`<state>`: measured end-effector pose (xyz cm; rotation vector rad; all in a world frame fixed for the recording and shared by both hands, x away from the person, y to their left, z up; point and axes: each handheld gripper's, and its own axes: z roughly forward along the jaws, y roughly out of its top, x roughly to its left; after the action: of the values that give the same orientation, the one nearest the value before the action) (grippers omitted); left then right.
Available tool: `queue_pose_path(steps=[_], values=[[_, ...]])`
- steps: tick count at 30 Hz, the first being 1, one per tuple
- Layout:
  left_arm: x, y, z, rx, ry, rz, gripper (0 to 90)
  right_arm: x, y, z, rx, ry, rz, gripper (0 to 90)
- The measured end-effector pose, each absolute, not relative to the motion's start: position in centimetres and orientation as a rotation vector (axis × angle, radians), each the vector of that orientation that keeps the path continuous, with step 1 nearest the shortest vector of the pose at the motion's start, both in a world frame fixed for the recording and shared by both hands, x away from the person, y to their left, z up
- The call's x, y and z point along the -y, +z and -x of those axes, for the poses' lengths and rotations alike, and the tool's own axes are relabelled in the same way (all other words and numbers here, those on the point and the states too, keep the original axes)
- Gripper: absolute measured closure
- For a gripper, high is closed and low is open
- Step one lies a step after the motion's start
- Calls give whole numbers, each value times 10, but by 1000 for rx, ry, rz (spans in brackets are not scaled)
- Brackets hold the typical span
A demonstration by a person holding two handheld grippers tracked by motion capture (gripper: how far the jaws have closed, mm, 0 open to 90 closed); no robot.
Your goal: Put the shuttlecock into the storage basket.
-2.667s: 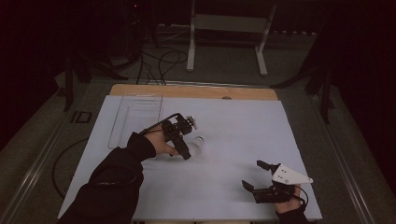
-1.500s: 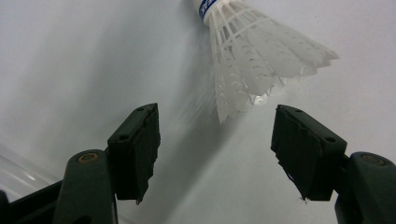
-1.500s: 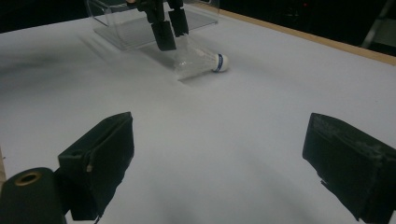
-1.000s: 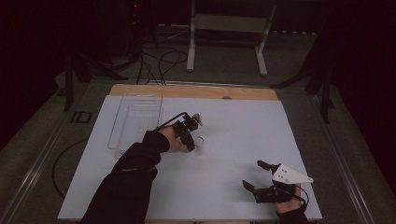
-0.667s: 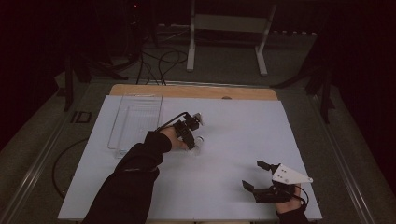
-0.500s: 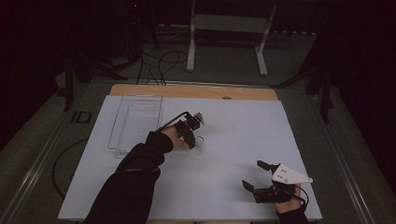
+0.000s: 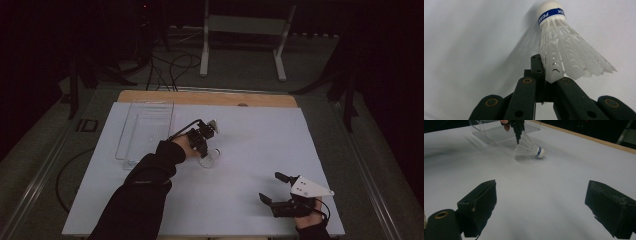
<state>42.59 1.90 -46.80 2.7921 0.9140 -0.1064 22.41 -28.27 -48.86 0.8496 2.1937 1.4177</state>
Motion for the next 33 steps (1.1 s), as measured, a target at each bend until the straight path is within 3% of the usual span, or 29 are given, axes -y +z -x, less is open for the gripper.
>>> queue_pose_path(steps=[33], values=[[-27, -412, -406, -828, -54, -2775, 900, 281, -489, -224, -2198, 1403, -846, 104]])
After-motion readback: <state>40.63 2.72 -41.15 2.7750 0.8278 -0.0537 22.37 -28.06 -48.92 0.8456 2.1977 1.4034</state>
